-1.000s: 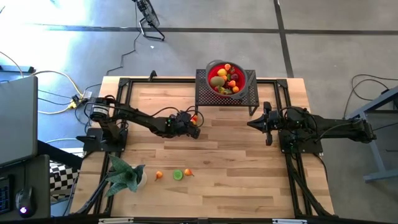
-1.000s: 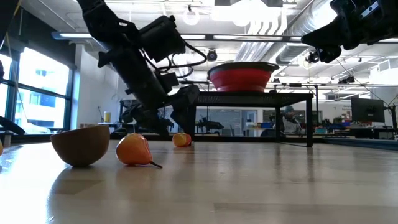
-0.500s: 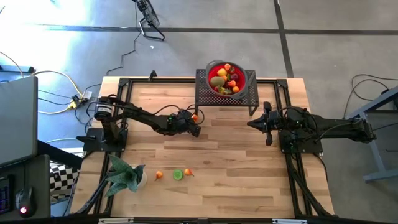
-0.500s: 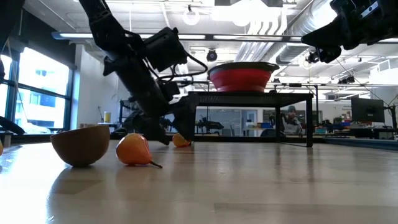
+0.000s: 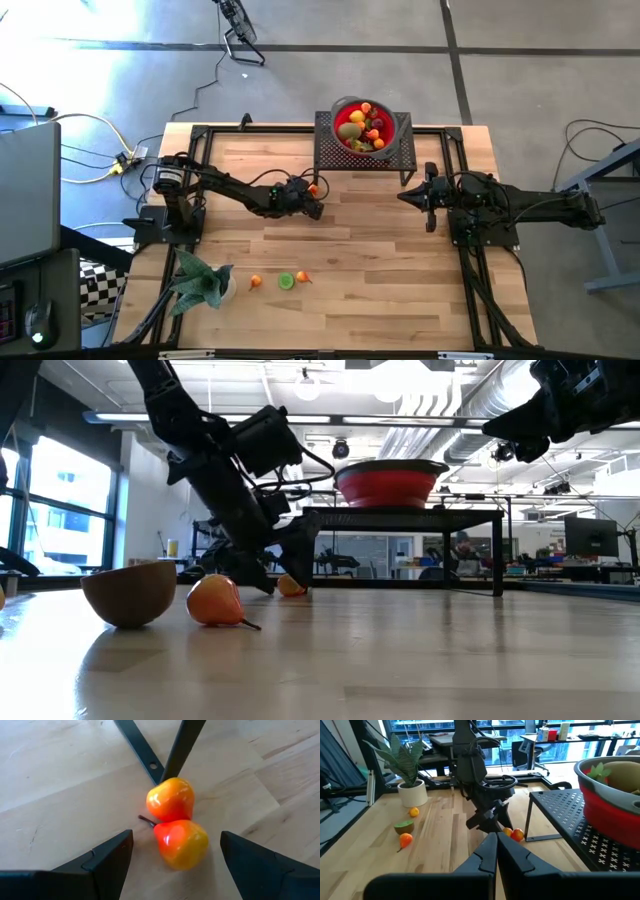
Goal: Pick & Place Fruit
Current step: Put the pear into the strainer on the shelf
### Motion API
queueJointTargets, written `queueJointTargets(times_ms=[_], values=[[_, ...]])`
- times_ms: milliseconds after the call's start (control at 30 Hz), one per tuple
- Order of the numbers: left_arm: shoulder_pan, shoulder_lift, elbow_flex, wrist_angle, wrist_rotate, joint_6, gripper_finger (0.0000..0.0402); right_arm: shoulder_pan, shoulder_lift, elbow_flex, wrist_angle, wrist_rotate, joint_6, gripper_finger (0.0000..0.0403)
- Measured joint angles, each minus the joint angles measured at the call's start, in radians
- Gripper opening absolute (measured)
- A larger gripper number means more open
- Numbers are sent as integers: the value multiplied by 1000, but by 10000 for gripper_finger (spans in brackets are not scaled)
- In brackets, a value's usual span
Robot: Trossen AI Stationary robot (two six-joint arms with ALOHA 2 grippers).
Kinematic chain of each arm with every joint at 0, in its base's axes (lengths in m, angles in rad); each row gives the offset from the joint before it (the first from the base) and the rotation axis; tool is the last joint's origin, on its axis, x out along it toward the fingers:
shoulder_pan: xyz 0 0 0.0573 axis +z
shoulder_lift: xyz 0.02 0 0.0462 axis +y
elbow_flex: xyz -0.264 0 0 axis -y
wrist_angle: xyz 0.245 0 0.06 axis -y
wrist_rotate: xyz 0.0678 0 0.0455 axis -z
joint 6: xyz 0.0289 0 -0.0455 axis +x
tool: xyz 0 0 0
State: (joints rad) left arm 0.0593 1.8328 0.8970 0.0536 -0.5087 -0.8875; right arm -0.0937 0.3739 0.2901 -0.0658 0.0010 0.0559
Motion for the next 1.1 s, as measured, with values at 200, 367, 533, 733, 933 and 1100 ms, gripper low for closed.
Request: queueJointTargets(times_ms=[200, 367, 533, 733, 933, 1100], values=[[0, 0, 0, 0, 0, 0, 296, 0, 0, 0, 0, 0, 0, 5], [0, 0, 0, 0, -1, -8, 296, 0, 0, 0, 0, 0, 0, 5], [0, 0, 0, 0, 0, -8, 296, 0, 0, 0, 0, 0, 0, 5], [0, 0, 0, 0, 0, -8, 293, 0, 0, 0, 0, 0, 0, 5], [0, 1, 0, -7, -1, -8, 247, 0, 0, 0, 1, -3, 0, 5], [1, 1, -1, -10, -3, -8, 212, 0, 0, 0, 0, -3, 0, 5]])
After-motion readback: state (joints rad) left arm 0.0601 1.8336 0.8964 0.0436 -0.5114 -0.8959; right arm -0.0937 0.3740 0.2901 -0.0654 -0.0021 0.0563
